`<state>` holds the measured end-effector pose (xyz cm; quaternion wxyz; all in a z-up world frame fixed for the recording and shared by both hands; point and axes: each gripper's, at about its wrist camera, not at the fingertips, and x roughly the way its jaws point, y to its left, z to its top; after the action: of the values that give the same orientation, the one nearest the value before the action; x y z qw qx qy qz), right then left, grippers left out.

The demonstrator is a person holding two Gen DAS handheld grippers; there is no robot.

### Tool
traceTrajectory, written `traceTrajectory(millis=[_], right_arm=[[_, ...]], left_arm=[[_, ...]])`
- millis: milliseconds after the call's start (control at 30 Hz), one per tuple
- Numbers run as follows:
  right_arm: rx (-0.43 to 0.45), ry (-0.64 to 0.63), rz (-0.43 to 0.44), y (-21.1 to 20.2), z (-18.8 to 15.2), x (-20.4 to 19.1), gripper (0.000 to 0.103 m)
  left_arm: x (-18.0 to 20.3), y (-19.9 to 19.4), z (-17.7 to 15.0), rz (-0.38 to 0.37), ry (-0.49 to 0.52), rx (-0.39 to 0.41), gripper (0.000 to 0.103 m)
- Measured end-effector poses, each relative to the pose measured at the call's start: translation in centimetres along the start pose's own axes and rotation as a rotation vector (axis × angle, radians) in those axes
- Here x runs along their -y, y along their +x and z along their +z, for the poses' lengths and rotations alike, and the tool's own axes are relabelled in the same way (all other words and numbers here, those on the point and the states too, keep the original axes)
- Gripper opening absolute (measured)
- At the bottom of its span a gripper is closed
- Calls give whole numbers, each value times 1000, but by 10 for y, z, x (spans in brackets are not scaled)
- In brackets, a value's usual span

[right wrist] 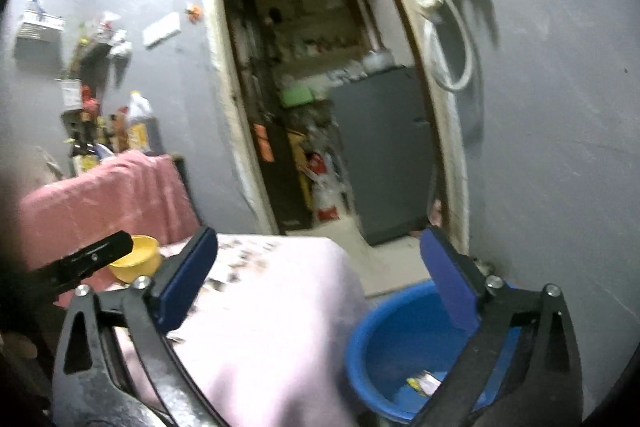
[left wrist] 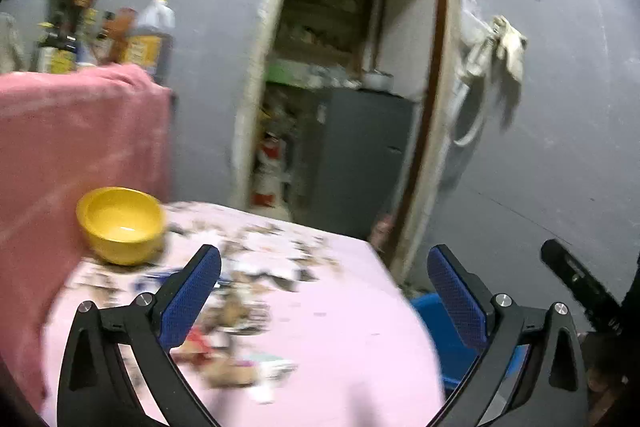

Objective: Collect trash
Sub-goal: 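Move both tools back over the trash pile on the table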

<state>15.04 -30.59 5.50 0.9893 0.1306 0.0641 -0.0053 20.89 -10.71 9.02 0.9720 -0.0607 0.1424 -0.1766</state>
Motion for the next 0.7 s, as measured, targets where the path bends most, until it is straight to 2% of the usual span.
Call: traceTrajectory(millis=[167,367,500,700], right_arm=[[46,-37,92,1,-3,-52,103],[60,-111,173,5,-16,-101,103],[27,-159,184,15,-28,-121,103],[-99,-219,194,45,-54,-132,103]], left_arm=[[-41,-46,-6,113,-23,57,101],[-77,-71,-32,206,-28,88,101],[-91,-67,-46,229,-19,63,101],[-106,-55,-60,229,-32,-6,101]])
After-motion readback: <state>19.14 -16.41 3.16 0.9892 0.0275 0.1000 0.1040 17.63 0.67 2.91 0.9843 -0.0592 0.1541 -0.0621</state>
